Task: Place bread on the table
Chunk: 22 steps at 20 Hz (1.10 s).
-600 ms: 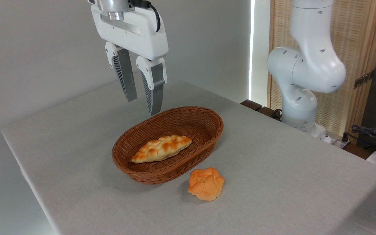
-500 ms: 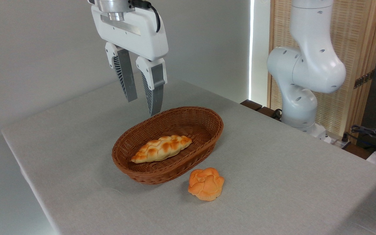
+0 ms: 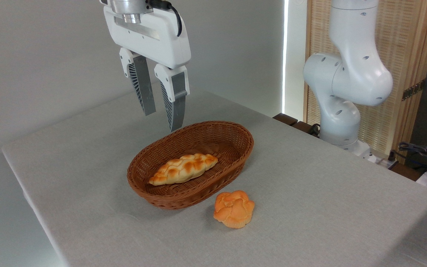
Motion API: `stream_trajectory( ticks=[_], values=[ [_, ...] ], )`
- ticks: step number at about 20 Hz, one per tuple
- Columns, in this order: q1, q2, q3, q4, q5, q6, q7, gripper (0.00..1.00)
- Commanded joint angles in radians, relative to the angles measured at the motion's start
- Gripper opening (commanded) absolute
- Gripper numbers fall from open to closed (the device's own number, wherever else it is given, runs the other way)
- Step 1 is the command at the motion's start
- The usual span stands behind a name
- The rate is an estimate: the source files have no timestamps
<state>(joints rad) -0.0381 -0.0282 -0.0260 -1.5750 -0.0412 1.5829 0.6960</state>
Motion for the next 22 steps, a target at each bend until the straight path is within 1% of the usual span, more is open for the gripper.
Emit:
stream_trajectory(
  ticks=[1, 2, 3, 4, 6, 8, 10, 13, 16, 17, 22],
  values=[
    [0.001, -0.010, -0.006, -0.020, -0.038, -0.004, -0.009, 1.00],
    [0.000, -0.012, -0.008, -0.034, -0.057, 0.005, -0.007, 1.00],
    [0.000, -0.016, -0.026, -0.055, -0.065, 0.028, -0.007, 1.00],
    [0.000, -0.036, -0.040, -0.095, -0.066, 0.063, -0.007, 1.00],
    [-0.005, -0.080, -0.045, -0.183, -0.066, 0.126, -0.007, 1.00],
    [-0.006, -0.114, -0.052, -0.242, -0.066, 0.126, -0.007, 1.00],
    [-0.003, -0.180, -0.052, -0.348, -0.065, 0.131, -0.007, 1.00],
    [-0.008, -0.243, -0.055, -0.483, -0.071, 0.179, -0.007, 1.00],
    [-0.011, -0.266, -0.057, -0.569, -0.106, 0.244, -0.004, 1.00],
    [-0.011, -0.268, -0.058, -0.592, -0.109, 0.277, 0.002, 1.00],
    [-0.011, -0.260, -0.112, -0.694, -0.111, 0.428, 0.031, 1.00]
  ],
)
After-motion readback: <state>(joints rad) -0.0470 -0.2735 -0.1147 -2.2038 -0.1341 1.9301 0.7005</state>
